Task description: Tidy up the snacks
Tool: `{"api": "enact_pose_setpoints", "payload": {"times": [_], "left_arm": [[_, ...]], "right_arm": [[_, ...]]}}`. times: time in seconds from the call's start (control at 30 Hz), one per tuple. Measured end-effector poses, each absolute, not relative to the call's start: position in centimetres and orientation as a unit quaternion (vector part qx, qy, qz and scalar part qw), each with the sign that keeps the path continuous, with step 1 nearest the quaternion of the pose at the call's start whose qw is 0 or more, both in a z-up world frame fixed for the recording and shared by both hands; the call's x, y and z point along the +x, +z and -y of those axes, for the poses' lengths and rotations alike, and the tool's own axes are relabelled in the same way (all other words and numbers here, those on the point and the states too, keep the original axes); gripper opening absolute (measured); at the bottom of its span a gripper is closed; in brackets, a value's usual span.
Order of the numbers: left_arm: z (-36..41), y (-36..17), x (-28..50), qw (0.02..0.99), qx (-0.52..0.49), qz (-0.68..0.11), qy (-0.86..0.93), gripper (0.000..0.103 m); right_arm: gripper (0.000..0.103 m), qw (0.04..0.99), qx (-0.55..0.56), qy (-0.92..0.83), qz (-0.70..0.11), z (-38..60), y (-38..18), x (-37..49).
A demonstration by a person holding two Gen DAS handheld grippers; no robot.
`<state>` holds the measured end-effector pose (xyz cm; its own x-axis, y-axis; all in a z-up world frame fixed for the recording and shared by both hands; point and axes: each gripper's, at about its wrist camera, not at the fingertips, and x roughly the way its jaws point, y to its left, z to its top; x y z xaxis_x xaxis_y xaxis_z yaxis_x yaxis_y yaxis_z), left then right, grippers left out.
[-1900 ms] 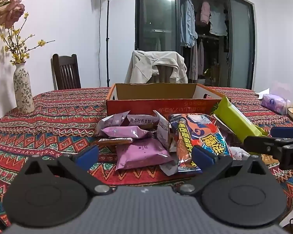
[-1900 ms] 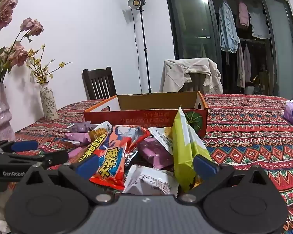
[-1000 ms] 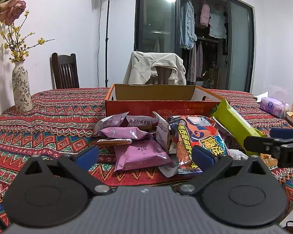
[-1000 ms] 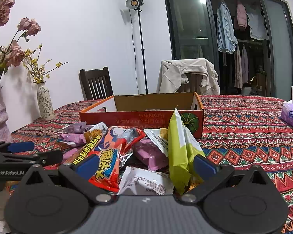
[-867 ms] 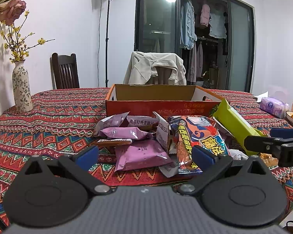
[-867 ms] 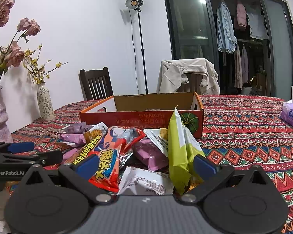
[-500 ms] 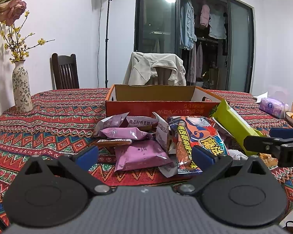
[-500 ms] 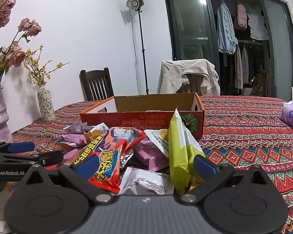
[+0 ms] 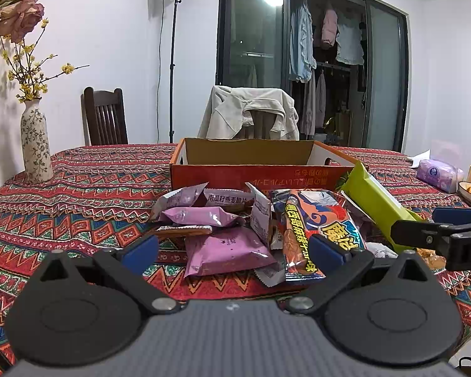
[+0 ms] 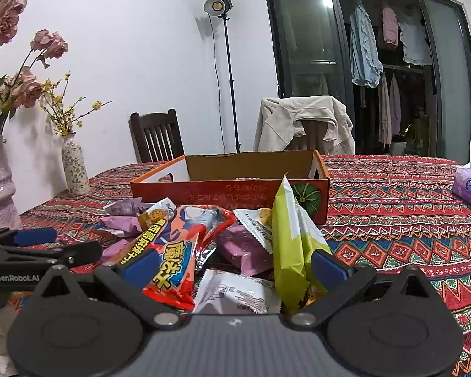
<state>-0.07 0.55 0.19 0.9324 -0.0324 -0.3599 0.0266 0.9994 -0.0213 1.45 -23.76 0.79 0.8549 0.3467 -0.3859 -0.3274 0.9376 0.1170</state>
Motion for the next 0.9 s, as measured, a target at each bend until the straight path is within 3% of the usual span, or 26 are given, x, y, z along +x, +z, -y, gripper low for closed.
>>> {"api": "enact_pose_setpoints", "payload": {"times": [0.9], "left_arm": [[-0.57,0.23,-0.16,0.983,-0.009,-0.181,-0.016,0.103]], "right_arm": [[0.102,0.963,0.021,0.176,-0.205,23.51,0.89,1.32]]}}
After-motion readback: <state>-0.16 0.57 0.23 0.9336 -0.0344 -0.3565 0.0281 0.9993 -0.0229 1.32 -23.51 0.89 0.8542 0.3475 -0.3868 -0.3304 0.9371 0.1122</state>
